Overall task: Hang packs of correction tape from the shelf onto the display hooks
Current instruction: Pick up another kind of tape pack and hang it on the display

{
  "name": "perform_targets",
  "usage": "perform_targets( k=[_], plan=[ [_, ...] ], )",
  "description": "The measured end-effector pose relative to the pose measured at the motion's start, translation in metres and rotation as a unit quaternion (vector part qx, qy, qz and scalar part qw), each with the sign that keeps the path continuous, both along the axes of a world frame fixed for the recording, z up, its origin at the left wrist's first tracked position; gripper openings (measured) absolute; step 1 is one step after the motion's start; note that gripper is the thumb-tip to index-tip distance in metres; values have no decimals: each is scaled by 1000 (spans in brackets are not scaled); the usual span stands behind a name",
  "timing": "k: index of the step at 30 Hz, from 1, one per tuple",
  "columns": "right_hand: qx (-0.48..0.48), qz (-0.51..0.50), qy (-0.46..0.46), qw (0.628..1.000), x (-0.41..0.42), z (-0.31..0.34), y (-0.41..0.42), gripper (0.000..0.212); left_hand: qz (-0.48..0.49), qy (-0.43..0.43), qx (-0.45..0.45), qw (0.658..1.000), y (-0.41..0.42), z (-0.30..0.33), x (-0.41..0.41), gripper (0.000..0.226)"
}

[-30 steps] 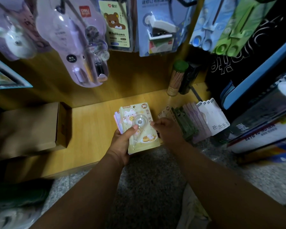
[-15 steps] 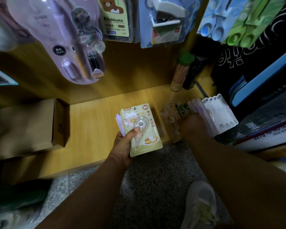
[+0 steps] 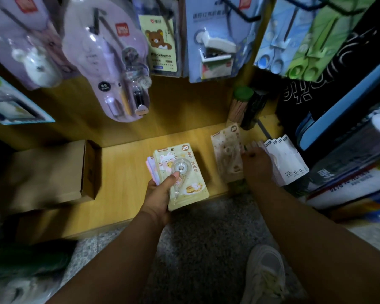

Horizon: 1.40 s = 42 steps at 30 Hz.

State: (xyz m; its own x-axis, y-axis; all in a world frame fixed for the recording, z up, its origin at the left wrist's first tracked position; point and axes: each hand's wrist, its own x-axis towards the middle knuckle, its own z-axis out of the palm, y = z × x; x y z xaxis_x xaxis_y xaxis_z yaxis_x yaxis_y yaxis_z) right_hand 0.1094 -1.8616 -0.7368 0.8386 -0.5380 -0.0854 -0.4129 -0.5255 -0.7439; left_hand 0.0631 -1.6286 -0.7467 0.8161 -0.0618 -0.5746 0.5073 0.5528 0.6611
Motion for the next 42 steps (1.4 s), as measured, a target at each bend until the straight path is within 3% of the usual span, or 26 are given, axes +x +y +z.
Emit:
perform_targets(
  k=[7, 11, 18, 23, 26, 30, 42],
  plan=[
    [55, 16, -71, 996, -38, 67, 16, 18, 22, -25, 20, 999, 3, 36, -23, 50],
    [134, 27, -77, 988, -64, 80, 26, 15, 22, -37, 32, 999, 1, 59, -40, 51],
    [282, 36, -113, 952, -101, 106, 45, 10, 12, -86, 39, 995, -6, 96, -72, 30],
    [391, 87, -112, 909, -123, 133, 55, 14, 5, -132, 45, 990, -8, 122, -88, 47],
    [403, 123, -110, 900, -133, 149, 60, 15, 3, -162, 49, 986, -8, 137, -95, 37],
    [407, 136, -120, 895, -141, 167, 63, 24, 11, -191, 58, 980, -9, 156, -101, 43],
    [428, 158, -199, 868, -151, 218, 65, 19, 38, -271, 76, 959, -7, 220, -113, 49]
  ],
)
